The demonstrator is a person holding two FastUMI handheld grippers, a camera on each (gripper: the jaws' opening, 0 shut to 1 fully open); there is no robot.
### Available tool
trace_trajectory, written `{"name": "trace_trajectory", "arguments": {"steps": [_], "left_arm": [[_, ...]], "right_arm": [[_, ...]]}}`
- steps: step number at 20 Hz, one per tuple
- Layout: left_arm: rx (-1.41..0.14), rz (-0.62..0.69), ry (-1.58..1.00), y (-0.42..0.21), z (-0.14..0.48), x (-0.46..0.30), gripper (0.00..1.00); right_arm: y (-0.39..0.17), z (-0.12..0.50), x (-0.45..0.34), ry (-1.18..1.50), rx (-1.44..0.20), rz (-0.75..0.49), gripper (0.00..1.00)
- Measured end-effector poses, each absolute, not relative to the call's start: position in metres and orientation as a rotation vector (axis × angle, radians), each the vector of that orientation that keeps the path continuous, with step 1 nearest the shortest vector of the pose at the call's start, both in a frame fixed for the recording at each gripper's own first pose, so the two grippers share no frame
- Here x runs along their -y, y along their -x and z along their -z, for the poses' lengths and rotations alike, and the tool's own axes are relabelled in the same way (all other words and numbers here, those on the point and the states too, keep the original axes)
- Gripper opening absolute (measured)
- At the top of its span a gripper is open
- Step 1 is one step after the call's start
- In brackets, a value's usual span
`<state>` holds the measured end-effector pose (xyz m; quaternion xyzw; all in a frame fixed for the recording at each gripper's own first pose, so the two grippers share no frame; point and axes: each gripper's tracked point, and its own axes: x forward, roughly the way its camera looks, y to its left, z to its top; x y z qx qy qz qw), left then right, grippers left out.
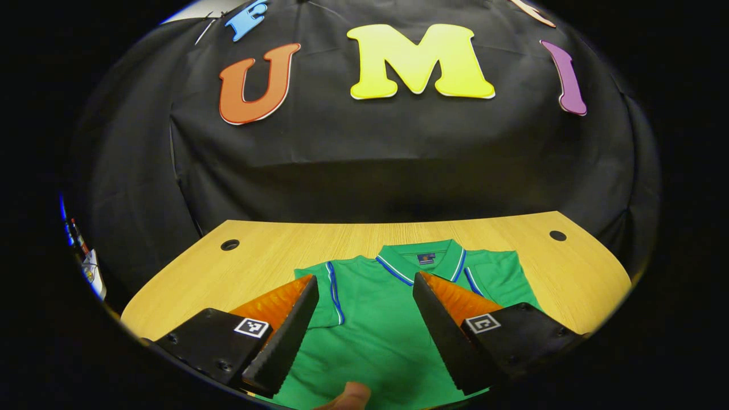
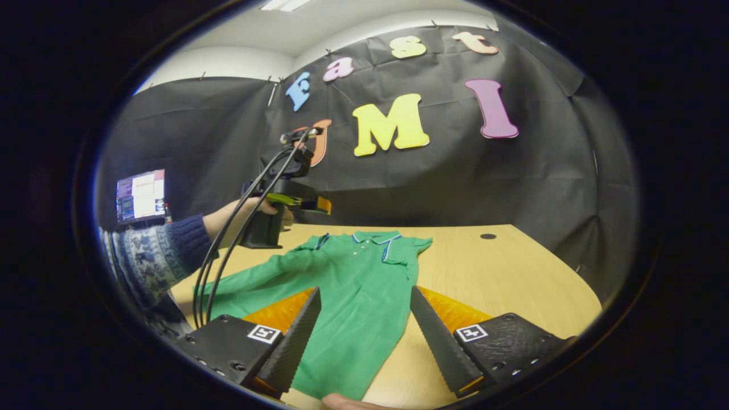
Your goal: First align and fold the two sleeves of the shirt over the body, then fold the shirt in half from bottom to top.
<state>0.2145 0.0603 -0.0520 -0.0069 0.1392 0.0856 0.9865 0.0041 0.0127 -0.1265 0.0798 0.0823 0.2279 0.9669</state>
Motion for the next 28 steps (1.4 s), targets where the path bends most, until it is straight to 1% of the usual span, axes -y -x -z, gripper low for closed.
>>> {"name": "trace_trajectory", "arguments": {"steps": [6,8,9,10,14,19,20,21,22,25,27,28], "left_arm": [[-0.237,-0.177,0.044,-0.13,0.053,-0.067,1.0],[-0.208,-0.167,0.048,-0.1,0.057,-0.067,1.0],[-0.205,-0.164,0.042,-0.087,0.062,-0.067,1.0],[-0.204,-0.165,0.032,-0.073,0.07,-0.069,1.0],[-0.195,-0.182,0.018,-0.025,0.099,-0.072,1.0],[-0.196,-0.24,-0.015,0.02,0.131,-0.085,1.0],[-0.182,-0.237,-0.019,0.028,0.134,-0.086,1.0],[-0.179,-0.228,-0.013,0.035,0.14,-0.085,1.0],[-0.164,-0.221,0.002,0.041,0.145,-0.085,1.0],[-0.113,-0.188,0.027,0.052,0.153,-0.085,1.0],[-0.148,-0.191,0.032,0.054,0.168,-0.09,1.0],[-0.168,-0.203,0.043,0.056,0.174,-0.095,1.0]], "right_arm": [[0.023,0.125,-0.004,-0.18,-0.178,-0.408,0.95],[0.032,0.13,0.001,-0.18,-0.181,-0.366,0.95],[0.036,0.133,0.004,-0.176,-0.178,-0.34,0.92],[0.041,0.137,0.004,-0.168,-0.178,-0.318,0.96],[0.053,0.148,-0.001,-0.128,-0.149,-0.261,0.96],[0.057,0.156,-0.014,-0.085,-0.081,-0.223,0.96],[0.058,0.159,-0.017,-0.091,-0.072,-0.223,0.92],[0.059,0.162,-0.021,-0.099,-0.067,-0.226,0.93],[0.06,0.165,-0.025,-0.103,-0.064,-0.229,0.96],[0.058,0.175,-0.029,-0.044,-0.061,-0.205,0.96],[0.058,0.181,-0.033,-0.029,-0.069,-0.208,0.95],[0.056,0.185,-0.035,-0.029,-0.077,-0.21,0.97]]}}
